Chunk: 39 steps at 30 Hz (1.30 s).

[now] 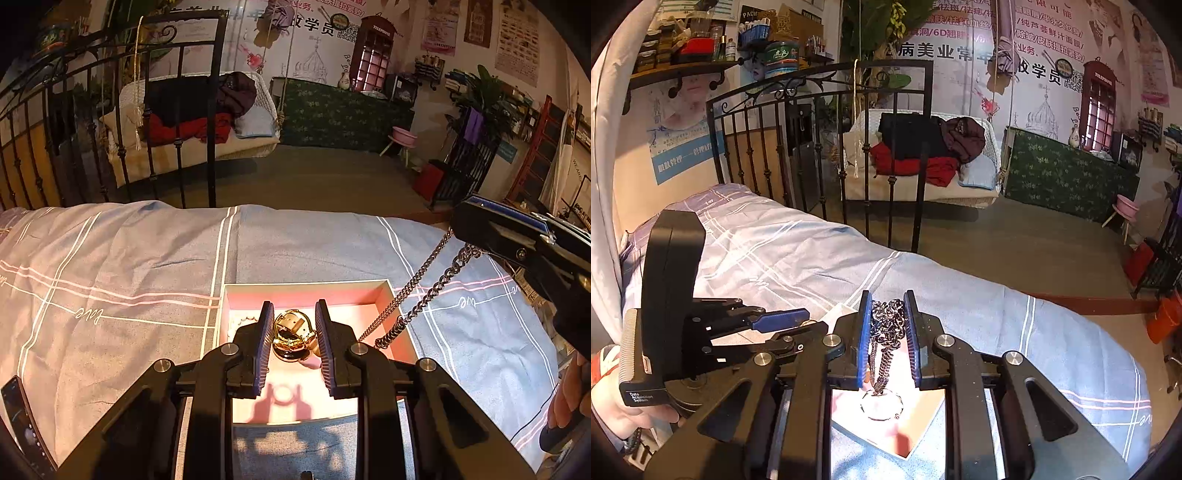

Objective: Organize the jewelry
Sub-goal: 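Carry the gold ring into the box while the right tool carries the silver chain there, then open both tools over the box and withdraw toward the remaining pieces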

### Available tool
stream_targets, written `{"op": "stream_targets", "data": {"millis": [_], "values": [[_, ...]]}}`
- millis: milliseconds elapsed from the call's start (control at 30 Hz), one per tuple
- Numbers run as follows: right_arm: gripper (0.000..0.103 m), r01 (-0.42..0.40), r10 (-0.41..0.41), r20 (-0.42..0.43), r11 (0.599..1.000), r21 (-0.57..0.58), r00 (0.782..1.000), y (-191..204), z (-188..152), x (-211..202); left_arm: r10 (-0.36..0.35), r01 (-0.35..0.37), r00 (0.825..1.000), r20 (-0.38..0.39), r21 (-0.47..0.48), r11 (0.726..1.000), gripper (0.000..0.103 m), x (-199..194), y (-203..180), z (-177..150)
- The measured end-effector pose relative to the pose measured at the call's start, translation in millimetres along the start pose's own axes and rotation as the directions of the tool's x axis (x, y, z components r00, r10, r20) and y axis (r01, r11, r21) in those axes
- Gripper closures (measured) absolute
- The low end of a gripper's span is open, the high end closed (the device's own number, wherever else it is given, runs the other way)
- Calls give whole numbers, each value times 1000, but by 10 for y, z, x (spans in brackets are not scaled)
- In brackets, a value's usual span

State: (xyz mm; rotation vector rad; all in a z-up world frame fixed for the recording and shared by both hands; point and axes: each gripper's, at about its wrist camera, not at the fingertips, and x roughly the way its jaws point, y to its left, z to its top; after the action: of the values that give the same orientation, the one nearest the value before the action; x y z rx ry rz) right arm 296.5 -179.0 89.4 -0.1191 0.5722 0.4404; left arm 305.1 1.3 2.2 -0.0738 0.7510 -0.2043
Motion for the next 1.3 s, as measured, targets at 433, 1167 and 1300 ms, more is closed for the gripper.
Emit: {"op": "stream_targets", "data": {"millis": [433,1167,1300], "values": [[85,26,-23,-164,999,18,986,-55,-407,546,30,-30,995,-98,1,1000,80,311,35,-184],[85,61,-56,-305,998,5,951,-44,-812,890,46,-52,979,-197,-25,998,80,546,80,-294],[75,64,-52,-299,997,32,953,-81,-842,838,87,-94,978,-192,-30,995,70,522,103,-284]]}}
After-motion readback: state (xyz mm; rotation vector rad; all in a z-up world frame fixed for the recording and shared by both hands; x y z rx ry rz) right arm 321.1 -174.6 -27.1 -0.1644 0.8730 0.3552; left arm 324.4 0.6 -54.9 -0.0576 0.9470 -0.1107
